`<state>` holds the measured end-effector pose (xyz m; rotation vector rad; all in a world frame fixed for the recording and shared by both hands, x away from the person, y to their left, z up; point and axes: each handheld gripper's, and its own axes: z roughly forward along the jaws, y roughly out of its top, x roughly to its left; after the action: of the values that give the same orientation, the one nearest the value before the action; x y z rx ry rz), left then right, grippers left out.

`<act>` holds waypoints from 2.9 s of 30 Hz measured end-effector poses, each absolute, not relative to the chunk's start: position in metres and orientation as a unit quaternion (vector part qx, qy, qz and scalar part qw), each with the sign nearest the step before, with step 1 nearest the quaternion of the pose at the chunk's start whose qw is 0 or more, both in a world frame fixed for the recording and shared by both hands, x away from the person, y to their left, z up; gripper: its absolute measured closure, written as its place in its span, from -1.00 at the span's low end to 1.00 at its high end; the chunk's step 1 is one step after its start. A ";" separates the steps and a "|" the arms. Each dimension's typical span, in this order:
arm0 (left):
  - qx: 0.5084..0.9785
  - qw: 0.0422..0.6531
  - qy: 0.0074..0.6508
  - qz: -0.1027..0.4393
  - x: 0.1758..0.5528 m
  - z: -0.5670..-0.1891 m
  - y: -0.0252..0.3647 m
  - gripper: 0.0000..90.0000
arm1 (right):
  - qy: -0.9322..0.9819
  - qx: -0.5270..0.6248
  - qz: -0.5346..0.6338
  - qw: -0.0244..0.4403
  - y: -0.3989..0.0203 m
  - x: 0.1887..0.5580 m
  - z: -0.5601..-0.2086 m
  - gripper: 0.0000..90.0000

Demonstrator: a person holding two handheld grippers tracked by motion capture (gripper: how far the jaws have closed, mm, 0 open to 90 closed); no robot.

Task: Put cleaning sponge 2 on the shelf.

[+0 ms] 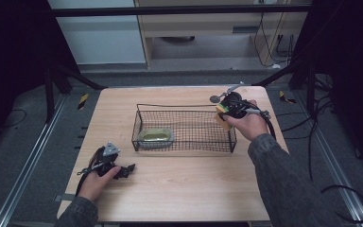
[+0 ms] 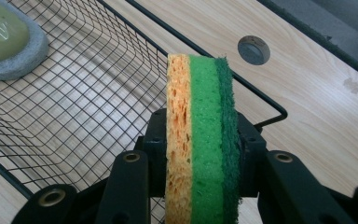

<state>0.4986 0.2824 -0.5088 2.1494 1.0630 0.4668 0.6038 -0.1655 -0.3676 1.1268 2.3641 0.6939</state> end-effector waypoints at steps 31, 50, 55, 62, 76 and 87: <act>0.827 0.343 0.409 0.179 0.499 -0.509 0.282 -1.00 | 0.858 0.418 0.217 0.205 -0.158 0.619 -0.407 0.44; 0.828 0.341 0.407 0.179 0.499 -0.509 0.283 -1.00 | 0.858 0.422 0.207 0.206 -0.156 0.623 -0.420 0.43; 0.829 0.340 0.406 0.179 0.499 -0.509 0.283 -1.00 | 0.857 0.423 0.209 0.207 -0.155 0.623 -0.419 0.34; 0.829 0.340 0.406 0.179 0.499 -0.509 0.283 -1.00 | 0.856 0.423 0.213 0.209 -0.154 0.620 -0.416 0.32; 0.829 0.341 0.406 0.179 0.499 -0.509 0.283 -1.00 | 0.861 0.410 0.219 0.205 -0.148 0.610 -0.411 0.32; 0.829 0.341 0.406 0.179 0.499 -0.509 0.283 -1.00 | 0.870 0.398 0.223 0.190 -0.139 0.602 -0.408 0.24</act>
<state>0.4991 0.2830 -0.5086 2.1573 1.0561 0.4655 0.6017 -0.1392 -0.4078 1.1175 2.4439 0.6267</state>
